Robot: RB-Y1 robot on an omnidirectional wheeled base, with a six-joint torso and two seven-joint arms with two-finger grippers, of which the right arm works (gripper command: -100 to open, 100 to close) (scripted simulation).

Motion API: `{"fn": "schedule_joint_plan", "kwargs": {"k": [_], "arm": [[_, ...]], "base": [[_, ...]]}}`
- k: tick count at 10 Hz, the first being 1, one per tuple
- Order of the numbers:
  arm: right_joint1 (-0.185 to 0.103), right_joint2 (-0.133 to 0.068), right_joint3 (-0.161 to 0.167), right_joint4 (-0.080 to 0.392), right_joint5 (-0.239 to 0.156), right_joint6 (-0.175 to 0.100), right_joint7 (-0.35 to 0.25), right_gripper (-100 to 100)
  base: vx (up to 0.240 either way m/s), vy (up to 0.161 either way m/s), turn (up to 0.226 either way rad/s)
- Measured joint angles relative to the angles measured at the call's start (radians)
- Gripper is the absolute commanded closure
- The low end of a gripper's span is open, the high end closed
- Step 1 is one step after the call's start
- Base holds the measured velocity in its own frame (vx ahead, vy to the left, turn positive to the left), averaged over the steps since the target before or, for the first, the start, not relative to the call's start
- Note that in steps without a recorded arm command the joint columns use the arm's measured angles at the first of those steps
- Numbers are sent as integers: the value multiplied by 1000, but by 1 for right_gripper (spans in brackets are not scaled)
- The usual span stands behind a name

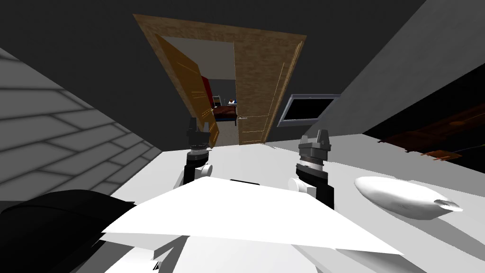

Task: Push the door open

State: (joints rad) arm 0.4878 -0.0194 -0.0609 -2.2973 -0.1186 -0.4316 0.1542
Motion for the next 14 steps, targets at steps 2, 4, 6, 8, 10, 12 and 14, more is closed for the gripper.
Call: {"fn": "schedule_joint_plan", "kwargs": {"k": [2, 4, 6, 8, 10, 12, 14], "arm": [[-25, -9, -1, 39, 5, 8, -9, -100], [-38, -18, 1, 70, 9, 13, -19, -100], [-54, -27, 1, 114, 13, 9, -33, -100], [-84, -34, 2, 165, 20, 16, -43, -100], [-111, -39, 7, 215, 29, 26, -55, -100], [-141, -42, 10, 266, 38, 35, -64, -100], [-160, -51, 11, 310, 43, 41, -80, -100]], "base": [[206, 51, 53], [145, 48, 39], [141, 44, 52], [144, 44, 72], [139, 47, 43], [138, 71, 72], [103, 38, 47]]}}
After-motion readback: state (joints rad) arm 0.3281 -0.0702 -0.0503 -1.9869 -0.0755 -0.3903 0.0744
